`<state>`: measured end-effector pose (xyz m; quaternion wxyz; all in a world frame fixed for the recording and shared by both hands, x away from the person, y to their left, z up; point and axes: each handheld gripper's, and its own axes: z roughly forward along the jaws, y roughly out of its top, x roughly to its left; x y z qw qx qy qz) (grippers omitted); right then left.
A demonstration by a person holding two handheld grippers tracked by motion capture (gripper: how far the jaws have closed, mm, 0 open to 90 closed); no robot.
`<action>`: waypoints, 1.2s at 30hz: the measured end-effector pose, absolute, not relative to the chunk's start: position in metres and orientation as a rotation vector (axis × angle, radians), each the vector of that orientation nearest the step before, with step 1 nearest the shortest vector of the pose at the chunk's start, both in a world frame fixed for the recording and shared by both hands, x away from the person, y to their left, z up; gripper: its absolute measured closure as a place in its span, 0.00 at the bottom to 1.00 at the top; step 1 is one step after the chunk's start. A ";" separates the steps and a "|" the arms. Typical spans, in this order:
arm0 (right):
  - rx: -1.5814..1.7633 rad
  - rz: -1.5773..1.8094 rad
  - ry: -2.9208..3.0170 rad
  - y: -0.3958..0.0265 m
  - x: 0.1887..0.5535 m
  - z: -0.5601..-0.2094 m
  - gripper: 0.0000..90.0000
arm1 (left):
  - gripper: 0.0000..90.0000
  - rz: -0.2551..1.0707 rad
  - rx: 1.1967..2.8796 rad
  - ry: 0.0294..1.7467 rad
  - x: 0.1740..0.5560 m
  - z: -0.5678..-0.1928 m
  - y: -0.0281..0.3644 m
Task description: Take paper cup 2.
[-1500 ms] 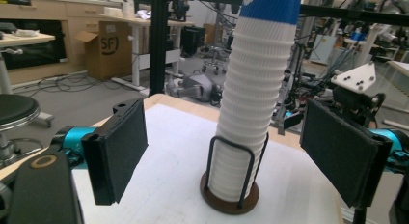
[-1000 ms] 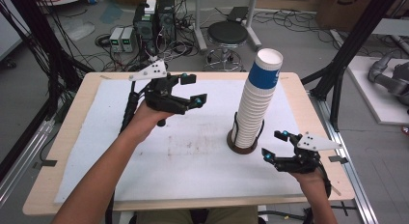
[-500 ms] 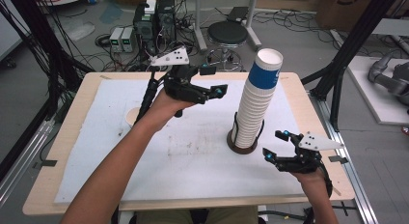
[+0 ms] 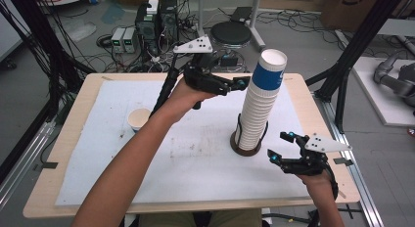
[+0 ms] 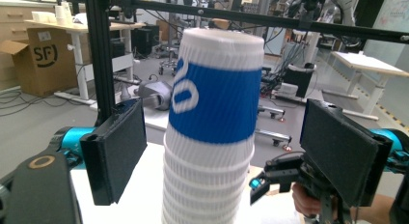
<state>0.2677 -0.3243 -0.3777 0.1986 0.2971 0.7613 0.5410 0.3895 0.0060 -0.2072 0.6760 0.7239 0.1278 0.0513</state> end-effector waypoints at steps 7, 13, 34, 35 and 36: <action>0.831 1.520 2.127 -0.325 0.267 -0.377 0.23 | 0.18 0.116 1.618 0.279 0.395 -0.194 -0.013; 0.837 1.531 2.121 -0.325 0.266 -0.376 0.23 | 0.18 0.125 1.633 0.289 0.400 -0.191 -0.021; 0.828 1.542 2.125 -0.324 0.267 -0.375 0.23 | 0.21 0.155 1.713 0.308 0.405 -0.190 -0.058; 0.827 1.541 2.125 -0.324 0.267 -0.375 0.23 | 0.21 0.156 1.714 0.309 0.405 -0.190 -0.059; 0.830 1.543 2.127 -0.324 0.266 -0.375 0.23 | 0.22 0.156 1.713 0.308 0.406 -0.190 -0.060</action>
